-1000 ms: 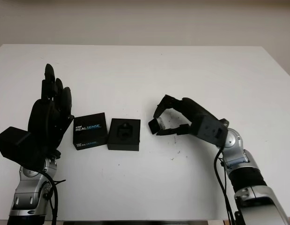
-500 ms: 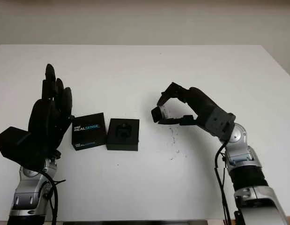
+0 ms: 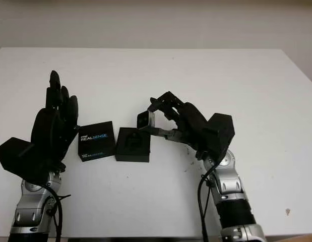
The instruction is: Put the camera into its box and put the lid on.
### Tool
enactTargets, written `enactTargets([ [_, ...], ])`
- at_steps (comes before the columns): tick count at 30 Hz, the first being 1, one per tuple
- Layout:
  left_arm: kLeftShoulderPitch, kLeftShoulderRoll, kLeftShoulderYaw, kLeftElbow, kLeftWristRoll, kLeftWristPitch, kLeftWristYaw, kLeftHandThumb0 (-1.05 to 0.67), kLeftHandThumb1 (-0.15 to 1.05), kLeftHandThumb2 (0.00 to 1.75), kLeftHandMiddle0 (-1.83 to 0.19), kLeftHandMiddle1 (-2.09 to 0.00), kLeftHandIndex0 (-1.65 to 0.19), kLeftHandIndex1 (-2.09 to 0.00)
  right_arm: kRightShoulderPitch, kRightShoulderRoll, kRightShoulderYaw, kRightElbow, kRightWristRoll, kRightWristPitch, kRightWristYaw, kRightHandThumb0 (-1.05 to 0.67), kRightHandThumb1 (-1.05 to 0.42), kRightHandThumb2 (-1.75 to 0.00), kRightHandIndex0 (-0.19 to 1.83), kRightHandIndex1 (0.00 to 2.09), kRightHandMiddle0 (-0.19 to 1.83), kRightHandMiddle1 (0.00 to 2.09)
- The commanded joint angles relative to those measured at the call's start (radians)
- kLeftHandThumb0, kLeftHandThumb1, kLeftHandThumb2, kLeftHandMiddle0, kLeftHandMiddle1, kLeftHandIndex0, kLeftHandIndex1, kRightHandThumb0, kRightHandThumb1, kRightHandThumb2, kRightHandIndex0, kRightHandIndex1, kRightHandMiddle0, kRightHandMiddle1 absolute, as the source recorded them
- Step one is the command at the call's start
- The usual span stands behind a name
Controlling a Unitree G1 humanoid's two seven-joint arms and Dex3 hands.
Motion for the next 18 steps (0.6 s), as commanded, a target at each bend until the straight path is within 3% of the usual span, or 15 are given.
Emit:
enactTargets([
  [1,0.001,-0.002,0.001,-0.013,-0.002,-0.007,0.001,-0.73,1.05,0.55,0.19,0.00,0.19,0.00,0.021,0.027,0.005,-0.041,0.006,0.021,-0.018,-0.34,-1.05,-0.08,0.06,0.20,0.09,1.95],
  [18,0.002,-0.007,-0.005,-0.012,0.004,-0.005,0.009,-0.73,1.05,0.54,0.19,0.00,0.19,0.00,0.059,0.084,0.024,-0.033,0.000,0.103,-0.054,-0.33,-1.05,-0.10,0.05,0.18,0.06,1.97],
])
